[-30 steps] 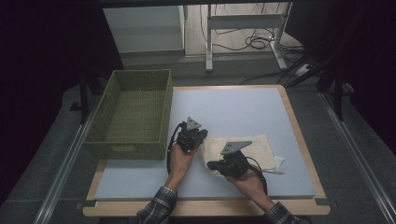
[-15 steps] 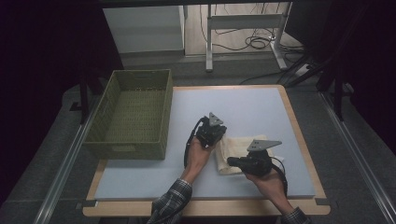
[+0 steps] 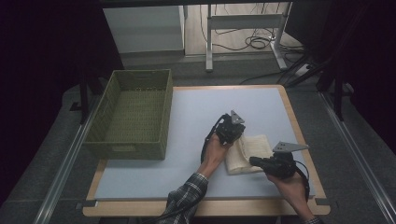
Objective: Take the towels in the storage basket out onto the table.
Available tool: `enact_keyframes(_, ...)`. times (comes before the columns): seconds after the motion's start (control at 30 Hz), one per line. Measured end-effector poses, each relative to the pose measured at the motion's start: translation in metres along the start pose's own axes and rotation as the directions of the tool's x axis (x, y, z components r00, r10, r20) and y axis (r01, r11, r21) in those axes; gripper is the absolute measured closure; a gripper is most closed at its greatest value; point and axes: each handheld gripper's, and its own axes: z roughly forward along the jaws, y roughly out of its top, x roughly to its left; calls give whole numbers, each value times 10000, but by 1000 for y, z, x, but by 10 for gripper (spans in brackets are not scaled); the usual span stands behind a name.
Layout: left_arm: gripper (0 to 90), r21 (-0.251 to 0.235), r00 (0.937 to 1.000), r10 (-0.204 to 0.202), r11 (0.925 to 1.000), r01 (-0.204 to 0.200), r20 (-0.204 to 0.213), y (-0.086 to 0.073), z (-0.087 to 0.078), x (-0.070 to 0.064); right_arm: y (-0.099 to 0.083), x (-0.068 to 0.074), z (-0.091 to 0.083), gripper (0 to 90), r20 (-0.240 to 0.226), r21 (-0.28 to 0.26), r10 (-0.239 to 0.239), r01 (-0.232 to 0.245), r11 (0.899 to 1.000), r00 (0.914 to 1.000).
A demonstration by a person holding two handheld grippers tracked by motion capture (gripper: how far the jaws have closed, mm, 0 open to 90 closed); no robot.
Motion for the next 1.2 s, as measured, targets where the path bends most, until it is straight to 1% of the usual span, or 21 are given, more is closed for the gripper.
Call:
enact_keyframes(0.07, 875, -40, 9999, 108, 9999, -107, 131, 6, 7, -5, -5, -5, -7, 879, 179, -15, 98, -98, 10000, 9998)
enact_keyframes(0.17, 874, 76, 9992, 338, 9994, -339, 198, 13, 15, -12, -12, -12, -16, 879, 430, -94, 302, -298, 9995, 9986)
enact_keyframes(0.2, 874, 96, 9991, 338, 9994, -340, 247, 15, 19, -15, -12, -12, -16, 879, 430, -94, 302, -298, 9995, 9986)
enact_keyframes(0.3, 873, 282, 9983, 463, 9985, -473, 356, 20, 32, -22, -20, -21, -22, 879, 673, -59, 527, -524, 9986, 9963)
enact_keyframes(0.33, 873, 282, 9983, 463, 9985, -473, 356, 20, 32, -22, -20, -21, -22, 879, 673, -59, 527, -524, 9986, 9963)
enact_keyframes(0.5, 869, 548, 9972, 507, 9971, -537, 553, 22, 46, -27, -29, -30, -29, 878, 885, -147, 783, -773, 9969, 9930)
enact_keyframes(0.57, 866, 469, 9976, 358, 9982, -386, 592, 22, 51, -30, -30, -32, -30, 878, 919, -140, 814, -805, 9967, 9924)
enact_keyframes(0.6, 860, 514, 9968, 415, 9977, -451, 689, 23, 52, -30, -31, -33, -32, 876, 953, -145, 872, -862, 9962, 9916)
enact_keyframes(0.63, 798, 298, 9965, 138, 9994, -163, 821, 25, 52, -30, -33, -36, -34, 865, 1066, -219, 925, -907, 9956, 9900)
enact_keyframes(0.67, 758, 298, 9965, 138, 9994, -163, 821, 25, 52, -30, -33, -36, -34, 865, 1066, -219, 925, -907, 9956, 9900)
enact_keyframes(0.7, 758, 205, 9957, -42, 9998, 23, 925, 26, 51, -29, -35, -37, -36, 858, 1133, -237, 960, -939, 9953, 9889)
enact_keyframes(0.73, 671, 156, 9949, -173, 9998, 159, 997, 27, 49, -27, -37, -40, -40, 848, 1332, -292, 995, -964, 9949, 9861)
enact_keyframes(0.77, 671, 50, 9950, -269, 9996, 265, 967, 28, 47, -27, -37, -40, -40, 848, 1332, -292, 995, -964, 9949, 9861)
enact_keyframes(0.83, 620, 54, 9962, -128, 9999, 124, 864, 29, 42, -23, -40, -43, -45, 831, 1456, -286, 1131, -1101, 9935, 9829)
enact_keyframes(0.9, 559, 48, 9978, -130, 9999, 127, 648, 27, 34, -18, -43, -48, -54, 811, 1787, -293, 1173, -1138, 9931, 9769)
enact_keyframes(0.97, 544, 69, 9980, -150, 9999, 146, 610, 25, 32, -16, -44, -49, -57, 801, 1886, -311, 1141, -1102, 9934, 9754)
enact_keyframes(1.03, 496, 127, 9985, -176, 9998, 170, 524, 21, 27, -11, -42, -49, -64, 768, 2136, -330, 1069, -1022, 9942, 9711)
enact_keyframes(1.07, 496, 172, 9988, -176, 9997, 168, 464, 18, 24, -9, -42, -49, -64, 768, 2136, -330, 1069, -1022, 9942, 9711)
enact_keyframes(1.1, 467, 182, 9990, -183, 9997, 176, 419, 15, 22, -7, -38, -47, -65, 728, 2175, -325, 1003, -955, 9949, 9709)
enact_keyframes(1.13, 467, 239, 9992, -154, 9996, 145, 357, 13, 20, -5, -38, -47, -65, 728, 2175, -325, 1003, -955, 9949, 9709)
enact_keyframes(1.2, 438, 273, 9996, -168, 9995, 162, 214, 7, 15, -2, -32, -44, -63, 685, 2285, -247, 812, -776, 9967, 9702)
